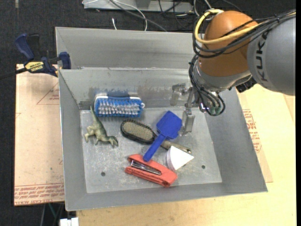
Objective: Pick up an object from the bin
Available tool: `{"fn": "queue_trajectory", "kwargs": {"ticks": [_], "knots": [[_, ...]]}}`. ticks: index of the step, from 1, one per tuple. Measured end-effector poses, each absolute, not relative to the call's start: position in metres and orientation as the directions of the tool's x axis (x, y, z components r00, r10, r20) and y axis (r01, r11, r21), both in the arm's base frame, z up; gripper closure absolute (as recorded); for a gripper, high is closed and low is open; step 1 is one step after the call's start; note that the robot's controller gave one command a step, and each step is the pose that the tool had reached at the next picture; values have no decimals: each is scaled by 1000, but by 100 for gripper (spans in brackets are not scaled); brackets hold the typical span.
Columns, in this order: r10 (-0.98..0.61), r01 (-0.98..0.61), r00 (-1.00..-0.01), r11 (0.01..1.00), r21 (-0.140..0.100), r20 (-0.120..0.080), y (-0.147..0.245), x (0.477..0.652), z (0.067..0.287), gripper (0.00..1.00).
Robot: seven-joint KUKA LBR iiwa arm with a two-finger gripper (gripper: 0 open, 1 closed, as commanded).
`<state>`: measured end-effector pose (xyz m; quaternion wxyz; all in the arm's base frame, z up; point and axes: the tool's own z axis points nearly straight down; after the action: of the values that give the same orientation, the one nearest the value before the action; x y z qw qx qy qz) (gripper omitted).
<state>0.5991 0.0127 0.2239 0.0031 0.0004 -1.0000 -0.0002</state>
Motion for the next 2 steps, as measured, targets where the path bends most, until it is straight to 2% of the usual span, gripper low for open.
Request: {"fn": "queue_trajectory", "kwargs": {"ticks": [1, 2], "knots": [[0, 0, -1000, 1000, 1, -2, 13, 600, 229, 0], [-217, -217, -976, 976, 0, -4, 1, 625, 106, 0]]}}
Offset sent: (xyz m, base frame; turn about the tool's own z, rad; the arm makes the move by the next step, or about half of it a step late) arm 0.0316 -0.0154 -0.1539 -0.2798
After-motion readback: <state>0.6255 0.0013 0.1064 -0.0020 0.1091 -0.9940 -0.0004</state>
